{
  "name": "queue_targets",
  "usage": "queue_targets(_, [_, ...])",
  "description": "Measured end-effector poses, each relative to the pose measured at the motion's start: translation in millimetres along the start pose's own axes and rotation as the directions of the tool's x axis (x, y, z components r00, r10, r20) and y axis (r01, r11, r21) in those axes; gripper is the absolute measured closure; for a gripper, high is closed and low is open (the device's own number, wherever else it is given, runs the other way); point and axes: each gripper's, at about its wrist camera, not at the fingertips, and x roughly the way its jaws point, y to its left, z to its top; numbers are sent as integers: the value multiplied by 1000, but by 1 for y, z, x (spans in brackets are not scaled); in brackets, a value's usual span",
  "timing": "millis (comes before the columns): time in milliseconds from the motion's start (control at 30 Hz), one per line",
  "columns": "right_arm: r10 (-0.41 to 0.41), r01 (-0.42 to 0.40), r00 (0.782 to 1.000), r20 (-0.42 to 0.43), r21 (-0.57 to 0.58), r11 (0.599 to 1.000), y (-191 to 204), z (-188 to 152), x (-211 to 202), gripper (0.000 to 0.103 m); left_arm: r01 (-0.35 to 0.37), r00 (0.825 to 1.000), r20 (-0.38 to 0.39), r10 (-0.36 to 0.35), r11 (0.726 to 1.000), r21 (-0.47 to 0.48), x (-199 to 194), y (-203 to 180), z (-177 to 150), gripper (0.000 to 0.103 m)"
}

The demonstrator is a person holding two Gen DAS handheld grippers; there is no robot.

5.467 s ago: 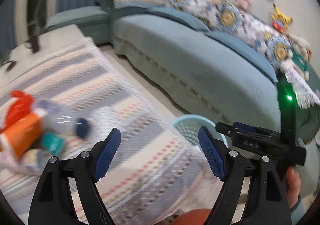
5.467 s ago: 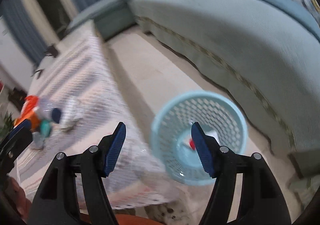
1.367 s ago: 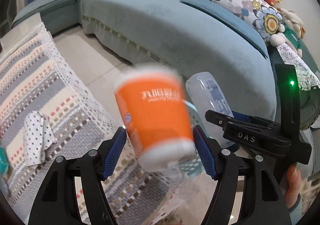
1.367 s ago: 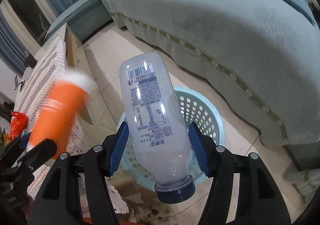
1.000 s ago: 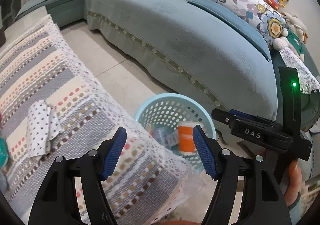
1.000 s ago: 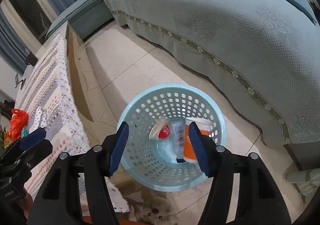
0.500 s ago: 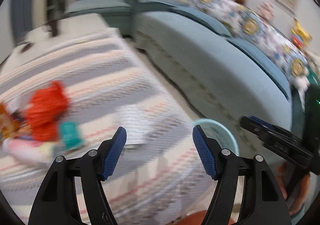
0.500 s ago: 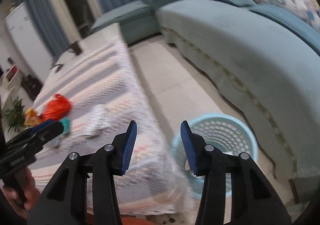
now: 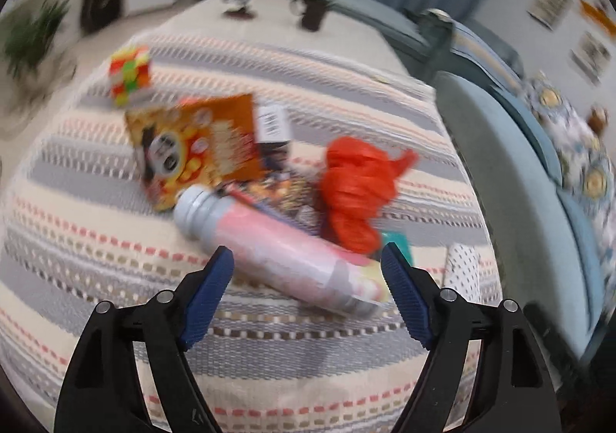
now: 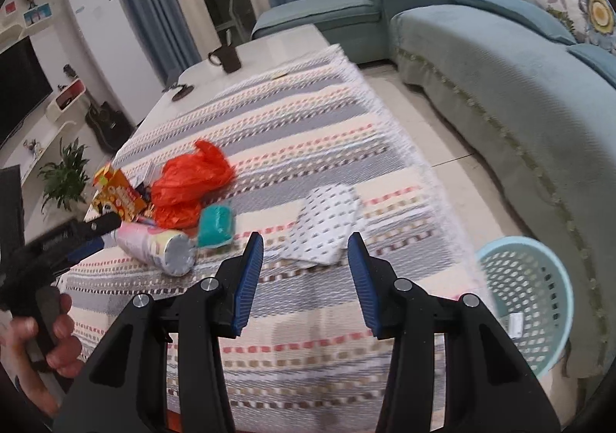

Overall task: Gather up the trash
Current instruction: 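Grasp the polka-dot tissue with the right tool while the left tool grasps the pink bottle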

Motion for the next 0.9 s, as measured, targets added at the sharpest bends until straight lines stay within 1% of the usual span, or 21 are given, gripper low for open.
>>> queue_targets(133, [17,-17,1000,-17,-1,1000,8,-13,13,61,7,999,-48,-11,995,-95,18,13,4,26])
queue_targets(167, [18,-18,1000,-22,0,1000,8,-15,17,61,-4,998,-59,-4,992,-129,23,16,4,26])
queue_targets(267, [-3,3,999,-35,-8,1000,9,-20,25,61,-28,997,-77,15,985,-170,36,18,4,25])
queue_targets(333, [4,-4,1000,-19,-4,1000,9,-20,24,61,-42,995,-98,24,981,-191,45,16,2,24])
queue_targets(400, [10,-10,1000,-25,7,1000,6,-20,25,61,-56,995,-96,36,976,-212,49,15,-1,24])
queue_targets(533, [20,-19,1000,-21,21,1000,3,-21,24,61,-98,992,-96,82,979,-179,56,7,2,23])
queue_targets(600, [18,-18,1000,-23,21,1000,3,-21,24,61,-107,991,-97,92,982,-157,58,7,4,23])
queue_targets(667, [19,-18,1000,-25,24,1000,3,-21,24,61,-99,991,-103,87,987,-126,57,9,4,24])
queue_targets(800, [22,-22,999,-24,30,999,2,-22,23,61,-74,987,-147,71,997,-10,45,13,0,33])
queue_targets(900, [22,-22,999,-25,30,999,2,-22,23,61,-55,980,-186,70,995,88,31,25,-4,40])
